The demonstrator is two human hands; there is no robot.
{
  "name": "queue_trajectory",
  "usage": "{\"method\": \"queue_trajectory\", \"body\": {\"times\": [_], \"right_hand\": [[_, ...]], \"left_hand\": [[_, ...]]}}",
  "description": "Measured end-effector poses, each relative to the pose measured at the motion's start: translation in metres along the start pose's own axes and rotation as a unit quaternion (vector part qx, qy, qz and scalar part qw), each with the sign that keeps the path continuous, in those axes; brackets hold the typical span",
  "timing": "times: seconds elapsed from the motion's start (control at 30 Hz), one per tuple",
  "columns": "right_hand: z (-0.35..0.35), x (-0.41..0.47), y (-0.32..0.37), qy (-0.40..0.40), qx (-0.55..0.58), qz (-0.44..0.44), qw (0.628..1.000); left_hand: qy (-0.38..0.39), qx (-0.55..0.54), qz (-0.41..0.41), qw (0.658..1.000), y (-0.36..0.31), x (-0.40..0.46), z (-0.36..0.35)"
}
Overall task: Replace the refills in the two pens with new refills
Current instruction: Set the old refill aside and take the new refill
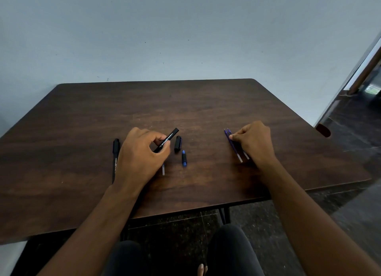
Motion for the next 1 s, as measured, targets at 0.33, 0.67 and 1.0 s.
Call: {"method": "queue_trajectory", "body": {"times": [0.33,0.67,1.0], "right_hand": [[-0.003,0.000,0.001,0.017,0.002,-0.011,1.000],[0.004,0.003,-0.001,0.006,0.005,-0.020,1.000],[0.002,-0.010,0.025,-0.030,-0.039,0.065,0.997]], "left_hand": [[0.002,-0.006,-0.003,1.000,0.000,0.000,-0.001],[0.011,-0.004,0.010,1.000,-0.001,0.001,0.000],[0.026,-0.007,0.015,1.000,-0.008,-0.002,-0.002]]}}
Point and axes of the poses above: each hand's wrist, its own x-axis towards the middle knuckle, its own z-axis out of the back of the hand, y = z × x, the point moved 10 cm from there along x, towards the middle knuckle, and after that the axes turned 6 degrees about y, right-handed, at the moved point
